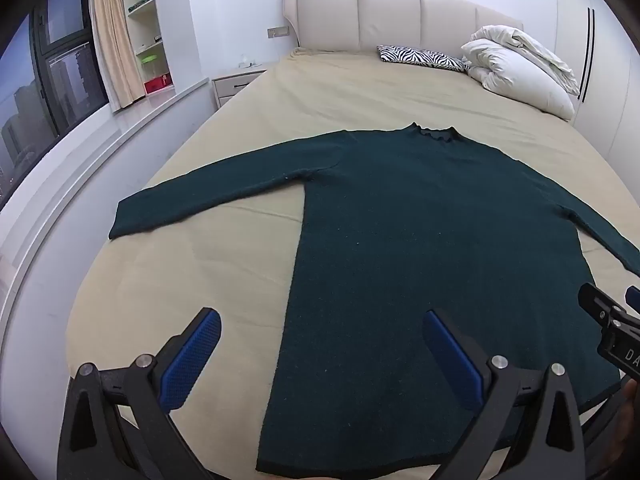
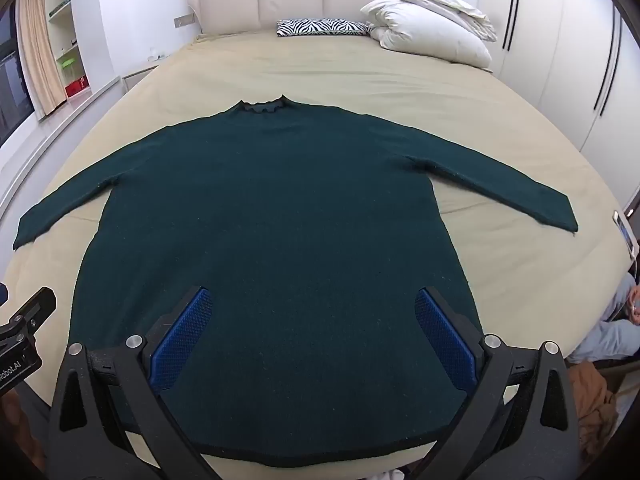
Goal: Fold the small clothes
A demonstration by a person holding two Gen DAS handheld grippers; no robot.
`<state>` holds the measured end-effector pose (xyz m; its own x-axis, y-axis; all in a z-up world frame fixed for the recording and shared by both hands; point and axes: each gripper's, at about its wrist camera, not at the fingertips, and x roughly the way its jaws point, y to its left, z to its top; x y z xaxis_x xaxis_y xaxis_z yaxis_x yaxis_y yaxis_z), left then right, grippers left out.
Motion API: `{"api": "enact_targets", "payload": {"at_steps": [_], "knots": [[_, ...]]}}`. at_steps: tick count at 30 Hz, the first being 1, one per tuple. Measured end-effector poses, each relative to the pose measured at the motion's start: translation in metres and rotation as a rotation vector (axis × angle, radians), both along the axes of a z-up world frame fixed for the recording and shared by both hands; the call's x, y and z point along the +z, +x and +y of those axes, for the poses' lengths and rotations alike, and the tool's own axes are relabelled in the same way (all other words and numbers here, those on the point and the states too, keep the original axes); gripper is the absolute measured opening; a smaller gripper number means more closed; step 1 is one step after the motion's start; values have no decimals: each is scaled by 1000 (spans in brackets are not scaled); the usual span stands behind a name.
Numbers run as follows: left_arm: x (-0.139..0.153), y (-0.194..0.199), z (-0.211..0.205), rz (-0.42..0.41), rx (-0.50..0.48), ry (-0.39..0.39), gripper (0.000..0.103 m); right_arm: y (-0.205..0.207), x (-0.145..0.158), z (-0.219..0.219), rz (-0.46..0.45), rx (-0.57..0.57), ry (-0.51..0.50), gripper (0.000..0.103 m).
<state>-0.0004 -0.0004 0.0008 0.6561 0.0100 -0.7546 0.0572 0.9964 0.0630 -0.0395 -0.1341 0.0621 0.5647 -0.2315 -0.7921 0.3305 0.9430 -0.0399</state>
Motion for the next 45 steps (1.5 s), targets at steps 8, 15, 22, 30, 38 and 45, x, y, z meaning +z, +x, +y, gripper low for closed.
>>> {"api": "enact_targets", "payload": {"at_steps": [8,15,22,30,38,45], "knots": [[2,0,1,7,0,-9,103,-1,0,1,-5,0,-10,103],[2,-2,3,-16,0,-12,103,-3,-4,0,-24,-10,-31,103],[15,-5,5,-70,4,-15,103,-10,11,0,-68,-11,-44,103],[26,-11,4,-125,8,-10,103,-13,19,10,-85,12,-63,103],[40,-15,4,-196,4,-18,103,-22,35,14,-140,14,-64,103],[37,-16,4,-196,0,-18,103,-27,41,17,-153,22,-74,103]]}}
